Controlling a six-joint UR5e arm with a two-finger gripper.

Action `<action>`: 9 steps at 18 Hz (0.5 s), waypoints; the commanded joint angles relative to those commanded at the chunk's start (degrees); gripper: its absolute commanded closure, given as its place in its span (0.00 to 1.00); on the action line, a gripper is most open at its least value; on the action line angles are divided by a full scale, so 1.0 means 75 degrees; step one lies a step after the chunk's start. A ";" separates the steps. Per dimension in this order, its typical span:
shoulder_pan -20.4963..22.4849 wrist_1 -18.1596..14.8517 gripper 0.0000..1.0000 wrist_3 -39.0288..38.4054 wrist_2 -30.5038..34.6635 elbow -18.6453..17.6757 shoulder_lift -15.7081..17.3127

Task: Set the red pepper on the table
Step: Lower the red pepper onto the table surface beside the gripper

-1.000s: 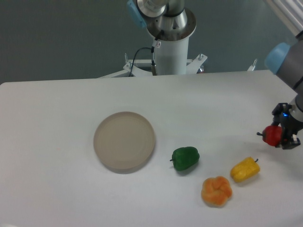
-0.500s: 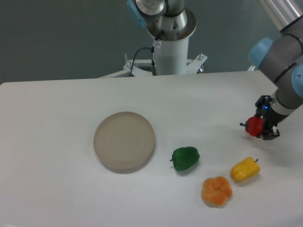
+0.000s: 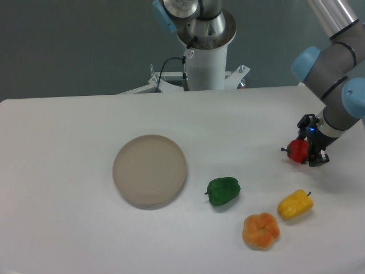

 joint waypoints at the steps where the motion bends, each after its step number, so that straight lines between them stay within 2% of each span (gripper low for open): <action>1: 0.0012 0.0070 0.64 0.0000 -0.0059 -0.0035 0.0000; 9: -0.0012 0.0211 0.64 0.0012 -0.0106 -0.0094 -0.0012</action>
